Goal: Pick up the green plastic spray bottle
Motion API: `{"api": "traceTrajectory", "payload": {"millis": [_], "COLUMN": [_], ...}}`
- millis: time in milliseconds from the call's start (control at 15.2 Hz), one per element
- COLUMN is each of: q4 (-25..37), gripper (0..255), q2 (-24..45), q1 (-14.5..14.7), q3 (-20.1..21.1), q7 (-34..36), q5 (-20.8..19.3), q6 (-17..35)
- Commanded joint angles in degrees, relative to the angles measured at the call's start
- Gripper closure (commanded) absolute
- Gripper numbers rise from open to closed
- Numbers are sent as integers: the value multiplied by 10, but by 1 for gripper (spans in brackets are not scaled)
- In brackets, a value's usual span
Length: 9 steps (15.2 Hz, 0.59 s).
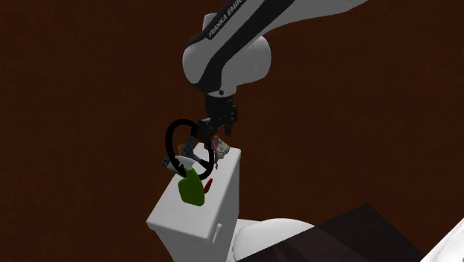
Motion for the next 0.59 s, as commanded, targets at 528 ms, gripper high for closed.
{"api": "traceTrajectory", "payload": {"millis": [528], "q4": [144], "gripper": [0], "q2": [207], "q1": [37], "q3": [18], "q7": [-16], "q5": [-38], "q6": [76]}}
